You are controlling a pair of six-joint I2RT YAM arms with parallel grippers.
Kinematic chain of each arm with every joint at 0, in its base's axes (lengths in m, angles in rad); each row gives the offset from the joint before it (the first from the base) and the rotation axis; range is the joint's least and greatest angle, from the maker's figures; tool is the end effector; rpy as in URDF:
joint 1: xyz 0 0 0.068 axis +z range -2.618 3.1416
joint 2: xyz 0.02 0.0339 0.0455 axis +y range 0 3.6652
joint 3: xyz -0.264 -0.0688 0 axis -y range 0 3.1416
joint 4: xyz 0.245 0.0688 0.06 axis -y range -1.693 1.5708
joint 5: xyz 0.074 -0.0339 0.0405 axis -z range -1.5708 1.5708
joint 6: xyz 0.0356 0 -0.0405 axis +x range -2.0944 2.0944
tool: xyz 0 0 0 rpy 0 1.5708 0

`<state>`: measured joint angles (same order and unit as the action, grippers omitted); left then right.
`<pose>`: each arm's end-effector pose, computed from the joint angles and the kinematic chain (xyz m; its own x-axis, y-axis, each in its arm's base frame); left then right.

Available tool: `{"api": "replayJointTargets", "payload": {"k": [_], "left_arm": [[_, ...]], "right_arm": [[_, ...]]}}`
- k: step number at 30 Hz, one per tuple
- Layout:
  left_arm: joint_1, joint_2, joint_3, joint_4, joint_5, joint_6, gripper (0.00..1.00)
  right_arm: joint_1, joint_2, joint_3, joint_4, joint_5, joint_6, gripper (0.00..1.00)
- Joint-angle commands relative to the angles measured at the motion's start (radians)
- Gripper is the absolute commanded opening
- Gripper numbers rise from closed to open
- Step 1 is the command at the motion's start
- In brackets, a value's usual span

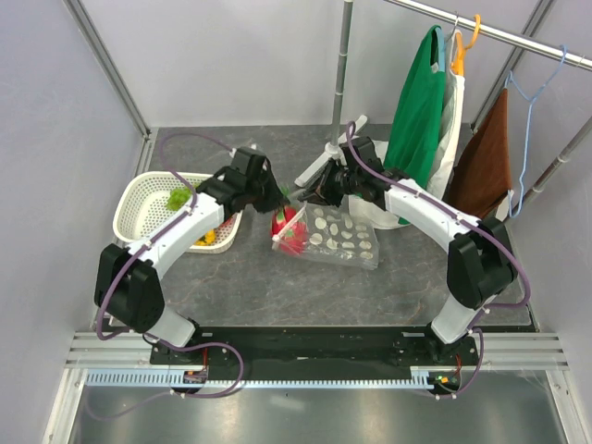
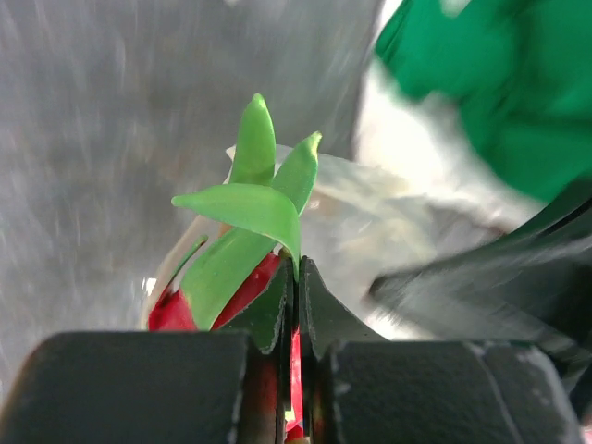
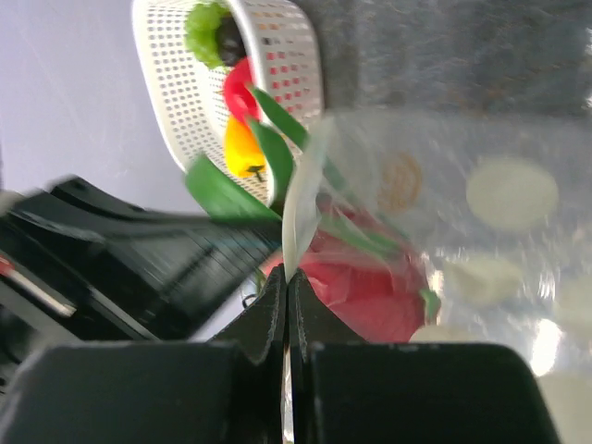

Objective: Place the food in the zip-top bag and seal the zipper
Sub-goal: Place the fake fruit in the zipper food storage bag.

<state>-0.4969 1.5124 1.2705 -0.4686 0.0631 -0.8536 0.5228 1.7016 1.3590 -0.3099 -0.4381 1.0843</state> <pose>0.2977 -0.1640 0.3052 -0.7671 -0.4397 -0.4672 -0.0918 0.7960 -0.5983 0.3302 0.2077 0.2849 -0.9038 0.4030 -0.1438 0.1171 0.5561 0.8228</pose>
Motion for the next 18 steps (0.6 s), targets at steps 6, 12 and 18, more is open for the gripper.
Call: {"api": "replayJointTargets", "payload": {"k": [6,12,18], "left_arm": [[-0.072,0.049,-0.118,0.076,0.104,0.001,0.03],[-0.137,0.054,-0.131,0.177,0.150,0.160,0.02],[-0.209,0.020,-0.143,0.190,0.110,0.286,0.02]], "right_arm": [[-0.058,0.009,-0.152,0.092,-0.071,0.009,0.00],[-0.064,0.018,-0.175,0.137,-0.168,-0.086,0.00],[-0.075,-0.028,-0.210,0.066,-0.149,-0.231,0.00]]}}
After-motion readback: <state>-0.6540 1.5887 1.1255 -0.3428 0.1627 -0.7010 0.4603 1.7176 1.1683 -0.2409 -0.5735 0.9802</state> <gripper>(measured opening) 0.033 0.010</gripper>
